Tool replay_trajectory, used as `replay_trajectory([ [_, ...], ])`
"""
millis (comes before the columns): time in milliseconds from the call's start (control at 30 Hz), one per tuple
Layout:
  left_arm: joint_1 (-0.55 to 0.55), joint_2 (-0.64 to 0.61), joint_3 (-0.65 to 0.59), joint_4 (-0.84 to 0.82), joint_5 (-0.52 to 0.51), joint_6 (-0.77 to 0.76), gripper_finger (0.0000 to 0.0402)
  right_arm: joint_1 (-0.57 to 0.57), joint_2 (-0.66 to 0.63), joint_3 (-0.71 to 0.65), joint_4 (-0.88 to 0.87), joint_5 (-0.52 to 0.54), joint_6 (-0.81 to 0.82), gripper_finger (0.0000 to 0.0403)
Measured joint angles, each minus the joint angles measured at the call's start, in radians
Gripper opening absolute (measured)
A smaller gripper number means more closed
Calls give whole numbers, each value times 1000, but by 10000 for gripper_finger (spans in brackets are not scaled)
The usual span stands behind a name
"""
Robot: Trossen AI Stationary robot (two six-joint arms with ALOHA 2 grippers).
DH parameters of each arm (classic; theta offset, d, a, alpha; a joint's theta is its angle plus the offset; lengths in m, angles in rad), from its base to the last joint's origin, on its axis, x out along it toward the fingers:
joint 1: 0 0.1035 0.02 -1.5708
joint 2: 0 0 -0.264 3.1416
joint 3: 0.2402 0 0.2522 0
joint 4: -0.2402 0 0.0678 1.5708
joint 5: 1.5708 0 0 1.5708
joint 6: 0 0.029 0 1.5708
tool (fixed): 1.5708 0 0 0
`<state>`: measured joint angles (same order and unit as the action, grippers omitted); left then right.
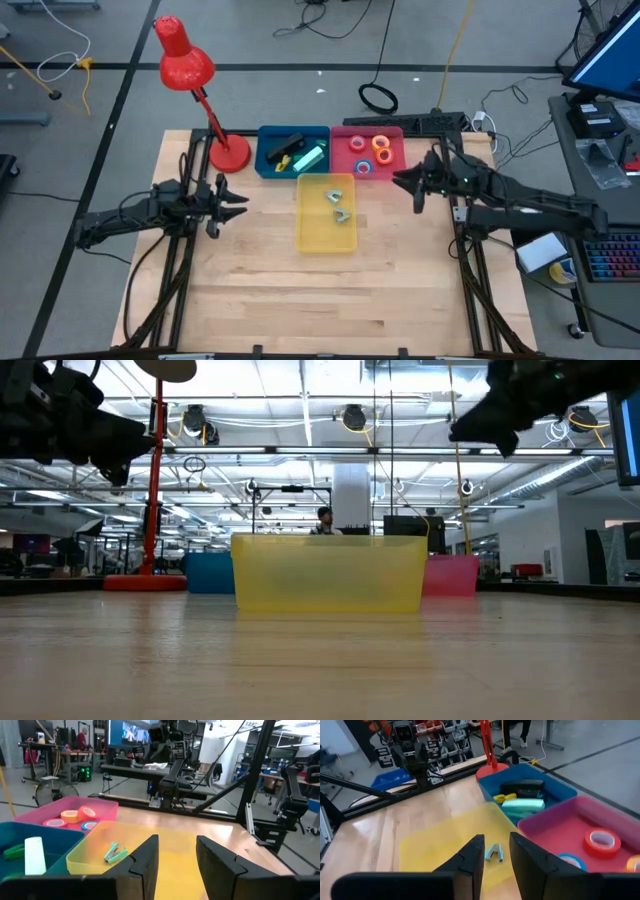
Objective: Pick and place Stapler, Stapler remover, tape
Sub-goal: Return to Home Position
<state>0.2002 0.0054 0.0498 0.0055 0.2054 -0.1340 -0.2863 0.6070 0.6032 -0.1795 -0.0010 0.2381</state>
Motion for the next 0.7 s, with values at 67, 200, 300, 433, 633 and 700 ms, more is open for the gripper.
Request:
replay_trajectory([
  [67, 0, 0, 0, -6, 0, -1, 134, 0, -52, -50, 4, 0, 22, 86],
  [200, 0, 0, 0, -23, 0, 0, 134, 0, -142, -127, 4, 0, 75, 83],
  [300, 0, 1, 0, -34, 0, 0, 134, 0, -202, -178, 5, 0, 92, 82],
  [433, 0, 1, 0, -36, 0, -3, 134, 0, -276, -251, 24, -2, 124, 85],
  [633, 0, 1, 0, -36, -1, -30, 134, 1, -334, -392, 115, -78, 146, 86],
  [700, 0, 1, 0, -33, -1, -28, 134, 1, -343, -423, 138, -109, 144, 86],
])
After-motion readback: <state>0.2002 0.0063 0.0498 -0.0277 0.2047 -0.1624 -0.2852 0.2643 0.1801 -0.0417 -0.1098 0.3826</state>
